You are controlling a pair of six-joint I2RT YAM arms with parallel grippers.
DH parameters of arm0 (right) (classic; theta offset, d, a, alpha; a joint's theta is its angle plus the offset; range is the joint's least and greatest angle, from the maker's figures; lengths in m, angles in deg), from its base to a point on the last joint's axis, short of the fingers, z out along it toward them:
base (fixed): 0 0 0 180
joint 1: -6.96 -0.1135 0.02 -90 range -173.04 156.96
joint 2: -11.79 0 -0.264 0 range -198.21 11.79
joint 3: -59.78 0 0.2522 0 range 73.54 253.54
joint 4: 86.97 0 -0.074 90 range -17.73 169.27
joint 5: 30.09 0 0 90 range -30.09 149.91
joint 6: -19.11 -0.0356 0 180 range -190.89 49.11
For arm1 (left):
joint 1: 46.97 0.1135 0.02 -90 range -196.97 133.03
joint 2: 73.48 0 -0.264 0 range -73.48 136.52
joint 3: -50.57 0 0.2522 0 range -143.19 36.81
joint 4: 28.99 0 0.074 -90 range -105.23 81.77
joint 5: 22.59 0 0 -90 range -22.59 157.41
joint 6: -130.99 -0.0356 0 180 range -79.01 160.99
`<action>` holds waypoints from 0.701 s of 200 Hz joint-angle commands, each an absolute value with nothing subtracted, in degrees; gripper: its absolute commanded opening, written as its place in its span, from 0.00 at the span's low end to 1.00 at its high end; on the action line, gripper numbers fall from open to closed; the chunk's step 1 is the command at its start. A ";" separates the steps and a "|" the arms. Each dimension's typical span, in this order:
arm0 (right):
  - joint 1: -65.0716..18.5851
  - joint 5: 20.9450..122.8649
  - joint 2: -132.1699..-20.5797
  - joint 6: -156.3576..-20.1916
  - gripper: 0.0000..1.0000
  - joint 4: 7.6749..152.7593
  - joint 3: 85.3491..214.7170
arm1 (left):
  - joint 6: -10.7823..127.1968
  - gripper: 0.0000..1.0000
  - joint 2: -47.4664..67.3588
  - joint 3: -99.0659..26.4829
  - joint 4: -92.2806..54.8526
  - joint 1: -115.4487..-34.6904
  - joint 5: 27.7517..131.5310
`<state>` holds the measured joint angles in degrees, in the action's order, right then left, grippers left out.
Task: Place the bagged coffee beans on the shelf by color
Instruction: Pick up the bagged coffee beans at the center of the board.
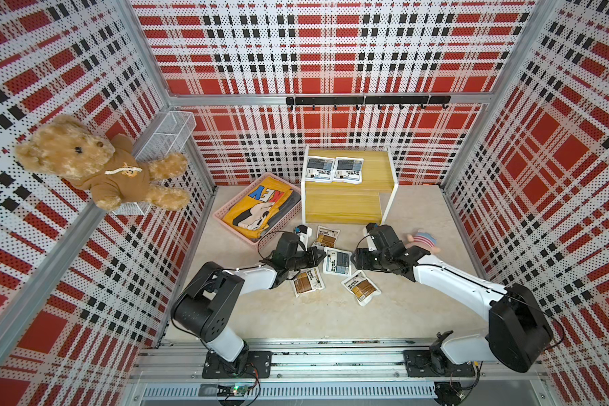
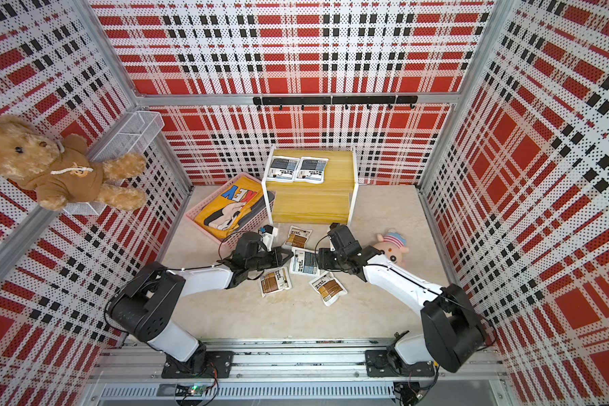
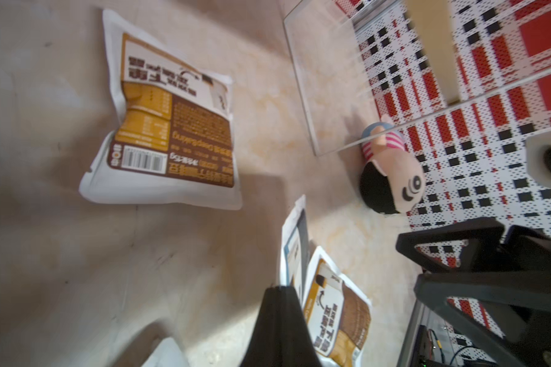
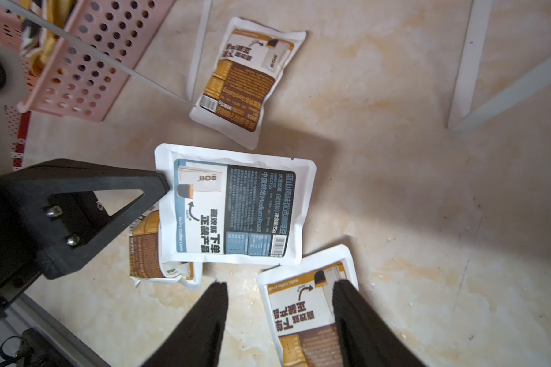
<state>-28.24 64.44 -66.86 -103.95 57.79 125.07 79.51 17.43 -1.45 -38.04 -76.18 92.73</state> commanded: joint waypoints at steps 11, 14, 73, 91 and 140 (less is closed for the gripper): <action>-32.14 58.42 -60.37 -97.43 0.66 58.98 123.07 | 84.80 0.00 10.99 1.21 -39.75 -77.42 94.14; -32.69 57.76 -59.61 -96.91 0.66 59.24 122.69 | 85.29 0.00 10.33 1.52 -39.75 -77.53 94.13; -35.93 58.22 -49.00 -97.42 0.76 58.88 118.87 | 91.08 0.00 -3.68 6.80 -39.75 -78.13 93.75; -35.93 61.02 -47.46 -99.81 0.76 58.22 119.27 | 92.67 0.00 -8.79 7.95 -39.75 -78.08 93.95; -35.93 72.38 -45.25 -102.18 0.76 58.68 121.55 | 95.65 0.00 -18.91 7.38 -39.75 -76.82 96.98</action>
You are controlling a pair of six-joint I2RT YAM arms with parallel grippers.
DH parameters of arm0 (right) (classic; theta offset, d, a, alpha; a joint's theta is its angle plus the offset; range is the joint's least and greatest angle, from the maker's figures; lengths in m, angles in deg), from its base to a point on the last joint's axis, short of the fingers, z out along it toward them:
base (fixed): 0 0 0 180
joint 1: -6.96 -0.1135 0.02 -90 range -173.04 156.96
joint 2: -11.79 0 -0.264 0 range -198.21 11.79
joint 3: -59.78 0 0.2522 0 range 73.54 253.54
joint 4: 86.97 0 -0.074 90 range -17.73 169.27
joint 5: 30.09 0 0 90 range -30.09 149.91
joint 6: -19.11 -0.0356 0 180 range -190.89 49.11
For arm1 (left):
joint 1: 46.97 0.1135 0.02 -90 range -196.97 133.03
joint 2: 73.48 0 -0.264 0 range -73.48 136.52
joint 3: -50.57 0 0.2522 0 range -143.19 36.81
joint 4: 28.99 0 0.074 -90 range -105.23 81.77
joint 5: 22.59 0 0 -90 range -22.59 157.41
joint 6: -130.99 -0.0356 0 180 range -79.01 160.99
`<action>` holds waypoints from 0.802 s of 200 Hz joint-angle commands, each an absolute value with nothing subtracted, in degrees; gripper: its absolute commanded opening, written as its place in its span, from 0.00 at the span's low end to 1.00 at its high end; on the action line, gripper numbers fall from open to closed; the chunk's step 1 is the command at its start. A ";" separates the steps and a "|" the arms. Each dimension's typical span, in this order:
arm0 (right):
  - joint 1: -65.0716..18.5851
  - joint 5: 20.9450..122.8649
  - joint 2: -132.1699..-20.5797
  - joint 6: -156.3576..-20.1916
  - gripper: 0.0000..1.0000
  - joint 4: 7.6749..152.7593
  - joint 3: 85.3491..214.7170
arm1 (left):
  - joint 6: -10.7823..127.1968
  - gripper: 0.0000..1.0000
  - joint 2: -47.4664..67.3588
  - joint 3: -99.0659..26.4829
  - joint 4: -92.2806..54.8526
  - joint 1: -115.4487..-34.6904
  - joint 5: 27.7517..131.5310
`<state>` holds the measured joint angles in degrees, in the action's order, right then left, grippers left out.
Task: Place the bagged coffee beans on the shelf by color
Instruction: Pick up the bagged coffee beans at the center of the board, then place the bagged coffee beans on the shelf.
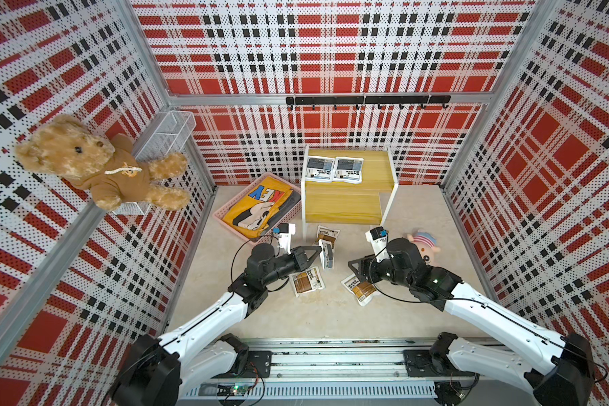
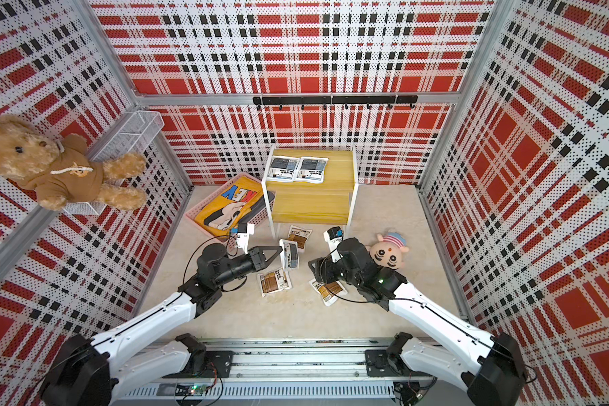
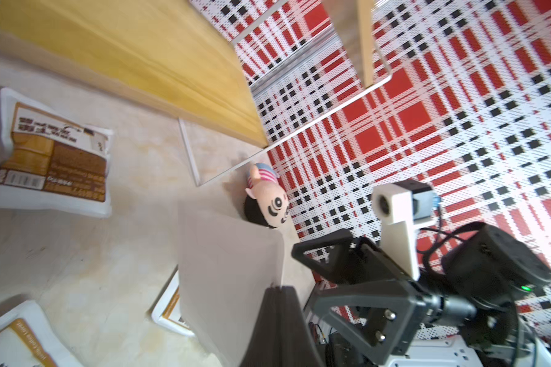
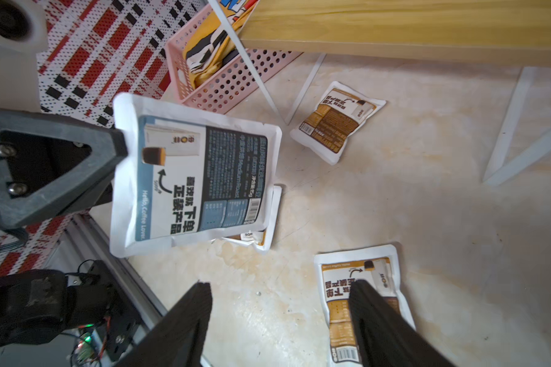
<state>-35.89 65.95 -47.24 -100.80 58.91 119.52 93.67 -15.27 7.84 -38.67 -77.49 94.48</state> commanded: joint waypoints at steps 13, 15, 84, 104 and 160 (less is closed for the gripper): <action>-35.93 73.64 -44.25 -102.18 0.77 58.28 122.58 | 96.10 0.00 -20.70 6.75 -39.75 -76.18 98.93; -35.93 73.84 -44.10 -102.18 0.78 58.20 122.72 | 96.16 0.00 -20.98 6.62 -39.75 -76.00 99.48; -35.69 80.17 -41.11 -107.30 0.95 58.45 126.78 | 93.41 0.00 -26.08 0.35 -32.99 -72.33 106.96; -35.58 84.22 -41.03 -109.52 0.95 61.47 127.17 | 97.05 0.00 -25.96 0.64 -37.51 -71.74 108.67; -35.06 86.58 -42.93 -98.56 0.95 51.98 135.31 | 97.74 0.00 -23.27 -5.80 -36.27 -71.34 116.97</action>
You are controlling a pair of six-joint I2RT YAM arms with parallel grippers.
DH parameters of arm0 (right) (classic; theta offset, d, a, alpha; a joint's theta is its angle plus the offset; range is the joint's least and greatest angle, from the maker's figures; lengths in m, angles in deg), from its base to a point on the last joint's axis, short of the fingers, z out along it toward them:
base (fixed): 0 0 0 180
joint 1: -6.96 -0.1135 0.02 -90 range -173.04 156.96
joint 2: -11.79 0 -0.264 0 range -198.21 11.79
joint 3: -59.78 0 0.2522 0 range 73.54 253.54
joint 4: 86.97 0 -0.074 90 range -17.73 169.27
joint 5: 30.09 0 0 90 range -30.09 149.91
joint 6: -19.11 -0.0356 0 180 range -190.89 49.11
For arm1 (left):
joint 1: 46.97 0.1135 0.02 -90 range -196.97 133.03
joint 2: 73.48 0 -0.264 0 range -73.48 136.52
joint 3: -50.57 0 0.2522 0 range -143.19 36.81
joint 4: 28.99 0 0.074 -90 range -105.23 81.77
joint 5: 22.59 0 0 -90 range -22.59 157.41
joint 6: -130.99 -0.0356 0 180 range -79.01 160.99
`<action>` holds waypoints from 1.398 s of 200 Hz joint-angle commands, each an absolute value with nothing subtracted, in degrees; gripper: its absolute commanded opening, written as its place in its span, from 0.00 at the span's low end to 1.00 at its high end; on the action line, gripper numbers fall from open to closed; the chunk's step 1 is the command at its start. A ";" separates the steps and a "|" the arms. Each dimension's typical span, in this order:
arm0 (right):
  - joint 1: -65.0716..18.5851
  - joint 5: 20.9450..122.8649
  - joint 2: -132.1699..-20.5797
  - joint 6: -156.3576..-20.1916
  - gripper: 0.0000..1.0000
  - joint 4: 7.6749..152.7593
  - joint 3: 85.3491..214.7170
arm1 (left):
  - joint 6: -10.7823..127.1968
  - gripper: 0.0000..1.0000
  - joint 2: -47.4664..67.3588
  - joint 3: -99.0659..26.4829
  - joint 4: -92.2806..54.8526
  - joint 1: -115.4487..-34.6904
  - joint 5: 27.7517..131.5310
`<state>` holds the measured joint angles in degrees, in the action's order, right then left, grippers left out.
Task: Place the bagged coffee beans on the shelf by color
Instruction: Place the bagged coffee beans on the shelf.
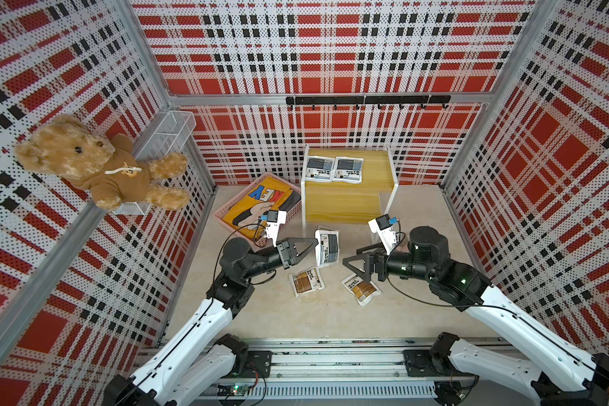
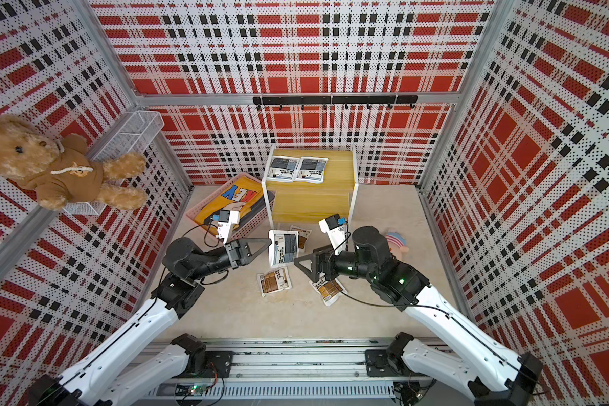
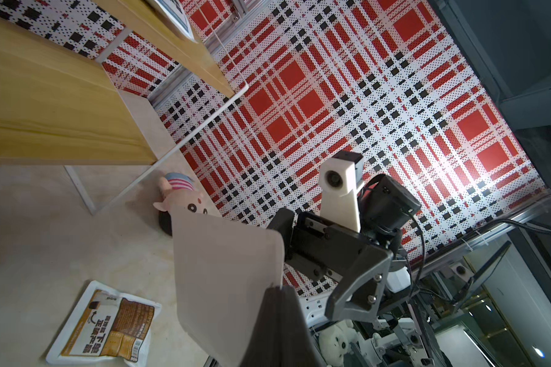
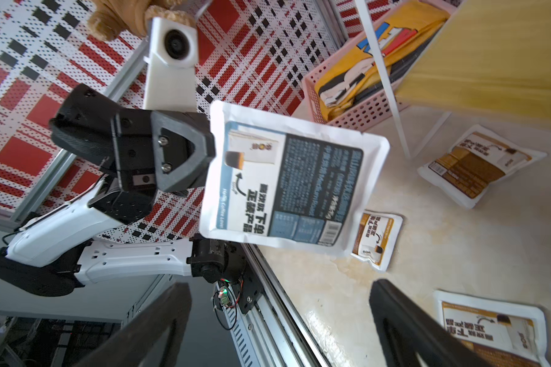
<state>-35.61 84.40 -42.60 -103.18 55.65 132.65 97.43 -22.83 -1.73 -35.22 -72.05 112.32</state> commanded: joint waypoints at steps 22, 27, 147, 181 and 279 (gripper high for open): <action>-32.47 87.25 -42.57 -100.85 0.96 52.11 135.32 | 95.71 0.00 -24.27 -7.74 -33.20 -71.02 114.30; -31.54 88.09 -42.45 -102.09 0.96 53.23 134.76 | 95.90 0.00 -24.61 -7.68 -33.63 -71.05 113.44; -40.15 80.59 -42.88 -157.54 0.92 110.10 116.65 | 95.72 0.00 -32.10 -9.15 -43.23 -76.00 89.29; -44.51 79.07 -48.75 -158.79 0.92 115.67 120.03 | 94.00 0.00 -31.96 -10.78 -43.53 -77.54 87.36; -46.21 79.56 -58.46 -162.85 0.91 124.23 126.28 | 93.72 0.00 -32.16 -9.18 -45.33 -79.96 86.75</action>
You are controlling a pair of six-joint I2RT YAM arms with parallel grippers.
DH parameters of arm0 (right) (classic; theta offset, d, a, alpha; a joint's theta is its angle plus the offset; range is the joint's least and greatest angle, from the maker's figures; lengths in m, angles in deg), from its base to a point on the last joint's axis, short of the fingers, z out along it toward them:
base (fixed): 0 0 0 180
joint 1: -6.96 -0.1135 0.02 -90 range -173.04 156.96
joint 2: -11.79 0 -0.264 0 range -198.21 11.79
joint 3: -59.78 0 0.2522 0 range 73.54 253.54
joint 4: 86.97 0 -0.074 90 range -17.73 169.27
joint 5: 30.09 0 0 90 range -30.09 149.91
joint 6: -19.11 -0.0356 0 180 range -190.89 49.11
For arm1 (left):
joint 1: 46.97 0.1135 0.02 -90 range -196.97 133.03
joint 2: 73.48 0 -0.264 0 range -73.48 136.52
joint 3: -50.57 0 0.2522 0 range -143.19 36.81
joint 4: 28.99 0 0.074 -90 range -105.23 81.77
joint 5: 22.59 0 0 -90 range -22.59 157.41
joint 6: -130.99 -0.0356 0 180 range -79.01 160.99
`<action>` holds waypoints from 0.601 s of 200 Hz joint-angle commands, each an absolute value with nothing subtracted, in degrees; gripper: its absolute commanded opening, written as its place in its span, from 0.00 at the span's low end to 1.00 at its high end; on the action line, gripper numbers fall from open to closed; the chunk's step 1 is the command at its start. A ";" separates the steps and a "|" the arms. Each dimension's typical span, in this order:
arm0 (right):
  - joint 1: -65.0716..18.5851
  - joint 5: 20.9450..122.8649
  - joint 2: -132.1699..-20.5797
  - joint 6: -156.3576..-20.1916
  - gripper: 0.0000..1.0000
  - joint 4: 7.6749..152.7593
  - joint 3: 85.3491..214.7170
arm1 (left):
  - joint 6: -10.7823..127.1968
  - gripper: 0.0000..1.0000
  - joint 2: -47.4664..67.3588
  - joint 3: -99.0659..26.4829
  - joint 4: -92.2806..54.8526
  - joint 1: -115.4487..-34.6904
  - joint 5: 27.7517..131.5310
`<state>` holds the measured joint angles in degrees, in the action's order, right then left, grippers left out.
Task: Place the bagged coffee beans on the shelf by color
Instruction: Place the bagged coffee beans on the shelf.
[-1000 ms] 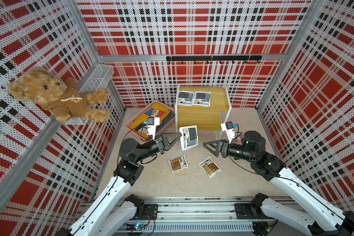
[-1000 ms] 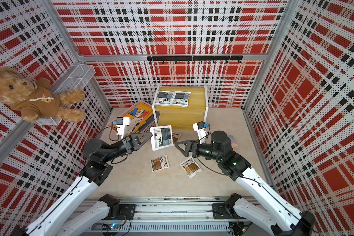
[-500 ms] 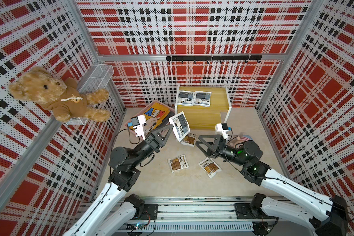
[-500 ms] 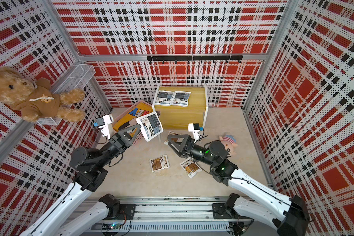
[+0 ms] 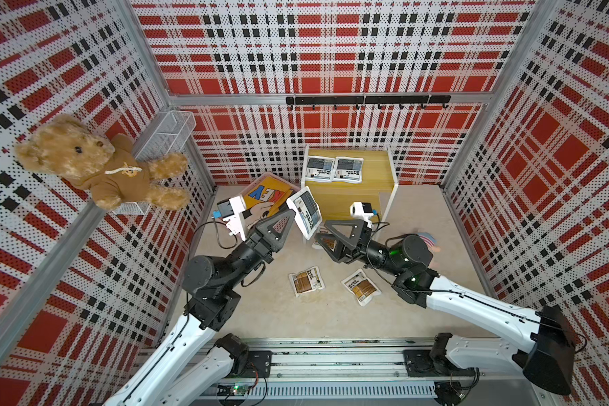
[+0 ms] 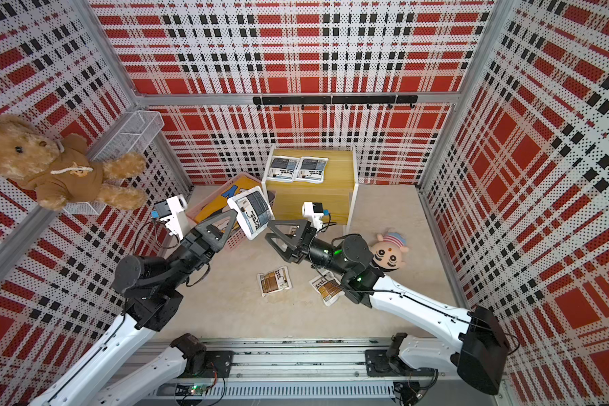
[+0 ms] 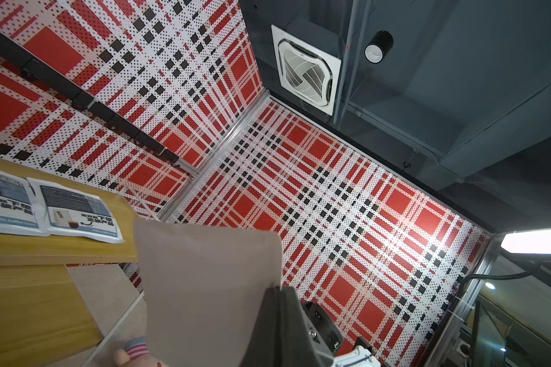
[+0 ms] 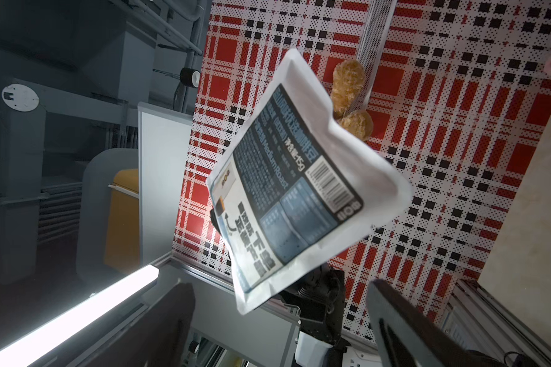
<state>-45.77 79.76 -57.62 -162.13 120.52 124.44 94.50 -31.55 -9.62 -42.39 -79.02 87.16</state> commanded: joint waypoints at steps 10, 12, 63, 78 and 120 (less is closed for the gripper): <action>-46.19 79.12 -58.46 -162.18 0.91 123.69 126.77 | 93.64 0.00 -32.40 -8.66 -45.38 -80.36 86.60; -46.21 79.08 -58.44 -162.14 0.91 123.66 126.86 | 93.70 0.00 -32.45 -8.50 -45.38 -80.50 86.53; -46.21 78.10 -58.41 -160.97 0.90 123.59 128.53 | 94.18 0.00 -34.96 -3.71 -45.99 -82.13 84.75; -46.21 78.05 -57.84 -159.80 0.89 121.32 129.18 | 94.27 0.00 -35.84 -2.65 -45.99 -82.13 84.14; -46.21 77.84 -55.63 -156.29 0.82 115.04 130.98 | 94.81 0.00 -37.70 -0.60 -45.90 -82.14 81.06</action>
